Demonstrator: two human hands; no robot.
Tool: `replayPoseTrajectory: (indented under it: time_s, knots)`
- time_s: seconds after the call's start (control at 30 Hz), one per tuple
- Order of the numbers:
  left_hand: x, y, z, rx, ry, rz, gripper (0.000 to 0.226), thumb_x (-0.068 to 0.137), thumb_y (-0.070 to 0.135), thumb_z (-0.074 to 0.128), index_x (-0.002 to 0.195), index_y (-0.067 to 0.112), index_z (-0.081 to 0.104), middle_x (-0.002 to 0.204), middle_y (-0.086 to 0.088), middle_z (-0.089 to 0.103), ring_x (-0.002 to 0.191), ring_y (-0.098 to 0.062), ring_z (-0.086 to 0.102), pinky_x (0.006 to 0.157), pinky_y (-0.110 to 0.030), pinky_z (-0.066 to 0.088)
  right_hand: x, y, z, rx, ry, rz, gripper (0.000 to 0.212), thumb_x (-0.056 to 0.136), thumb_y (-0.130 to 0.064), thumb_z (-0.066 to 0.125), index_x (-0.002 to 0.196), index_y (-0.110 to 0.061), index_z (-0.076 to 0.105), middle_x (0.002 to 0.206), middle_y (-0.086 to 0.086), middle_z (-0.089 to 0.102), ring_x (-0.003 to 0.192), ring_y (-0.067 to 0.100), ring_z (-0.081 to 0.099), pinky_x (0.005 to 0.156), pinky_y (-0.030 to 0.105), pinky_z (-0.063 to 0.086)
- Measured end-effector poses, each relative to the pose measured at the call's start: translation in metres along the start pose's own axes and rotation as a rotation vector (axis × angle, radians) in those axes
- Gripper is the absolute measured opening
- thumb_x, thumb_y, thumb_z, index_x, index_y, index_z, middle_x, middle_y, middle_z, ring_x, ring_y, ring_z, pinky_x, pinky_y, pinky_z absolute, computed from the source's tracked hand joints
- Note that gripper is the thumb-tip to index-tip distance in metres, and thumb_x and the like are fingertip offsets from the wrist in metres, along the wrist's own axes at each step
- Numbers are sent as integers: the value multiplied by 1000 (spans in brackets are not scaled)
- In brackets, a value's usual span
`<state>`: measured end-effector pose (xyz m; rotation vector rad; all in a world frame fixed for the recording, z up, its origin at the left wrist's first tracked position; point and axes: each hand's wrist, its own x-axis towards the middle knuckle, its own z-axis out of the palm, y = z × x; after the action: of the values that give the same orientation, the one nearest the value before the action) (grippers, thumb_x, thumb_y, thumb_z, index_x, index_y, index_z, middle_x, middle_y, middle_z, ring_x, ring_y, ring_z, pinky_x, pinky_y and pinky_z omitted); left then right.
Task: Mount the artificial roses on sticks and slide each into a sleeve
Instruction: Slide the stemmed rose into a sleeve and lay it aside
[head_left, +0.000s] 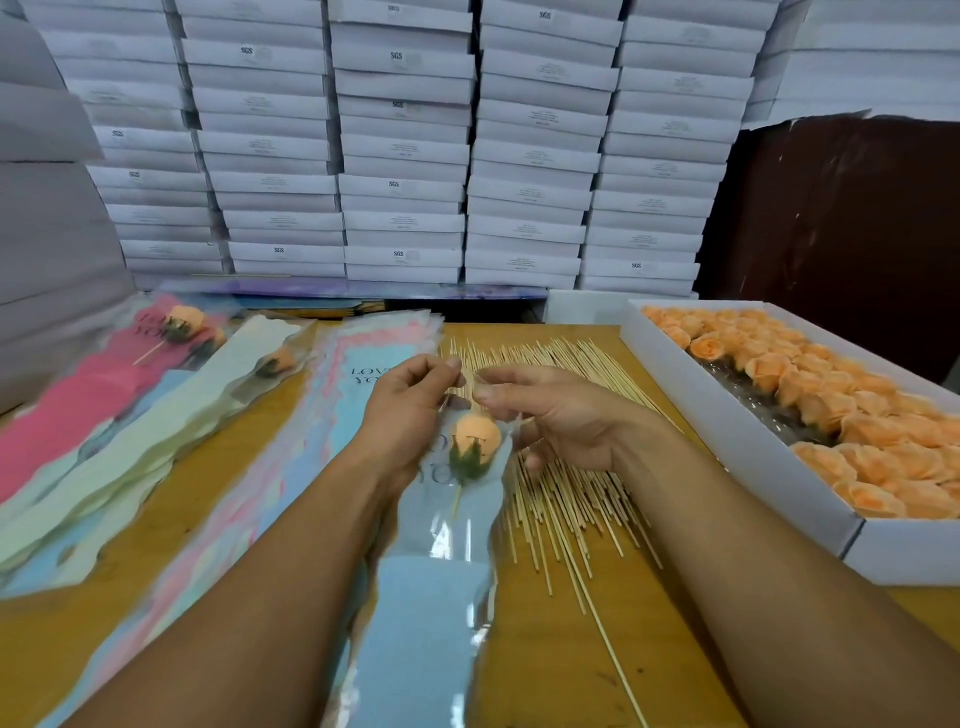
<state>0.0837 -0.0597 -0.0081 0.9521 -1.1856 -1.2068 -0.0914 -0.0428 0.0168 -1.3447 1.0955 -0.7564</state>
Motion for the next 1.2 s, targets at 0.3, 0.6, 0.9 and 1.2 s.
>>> replayPoseTrajectory:
  time_s: [0.3, 0.6, 0.9, 1.2]
  knots:
    - [4, -3, 3, -3, 190, 53, 23, 97, 23, 64, 78, 10, 65, 75, -5, 62, 58, -12, 55, 50, -22, 49, 5, 0, 9, 313, 124, 95, 57, 64, -30, 86, 110, -3, 66, 79, 15, 74, 50, 17, 63, 34, 14, 41]
    - [19, -4, -11, 37, 410, 66, 30, 101, 30, 58, 74, 16, 63, 81, -1, 66, 82, -22, 59, 80, -42, 52, -7, 0, 11, -16, -246, 119, 51, 66, -37, 85, 98, -3, 68, 88, 19, 60, 49, 14, 51, 42, 20, 37]
    - [48, 14, -26, 182, 540, -15, 28, 102, 22, 50, 75, 13, 55, 69, -4, 51, 58, -19, 40, 51, -27, 30, -22, -4, 24, -238, -791, 77, 16, 87, 0, 57, 99, 1, 68, 88, 18, 70, 54, 12, 69, 32, 17, 43]
    - [79, 28, -41, 378, 745, -45, 31, 104, 26, 47, 122, 5, 61, 107, -11, 64, 91, -28, 54, 77, -34, 37, -18, 0, 42, -258, -841, 131, 23, 97, -12, 54, 86, -7, 73, 74, 7, 75, 52, 13, 70, 32, 17, 43]
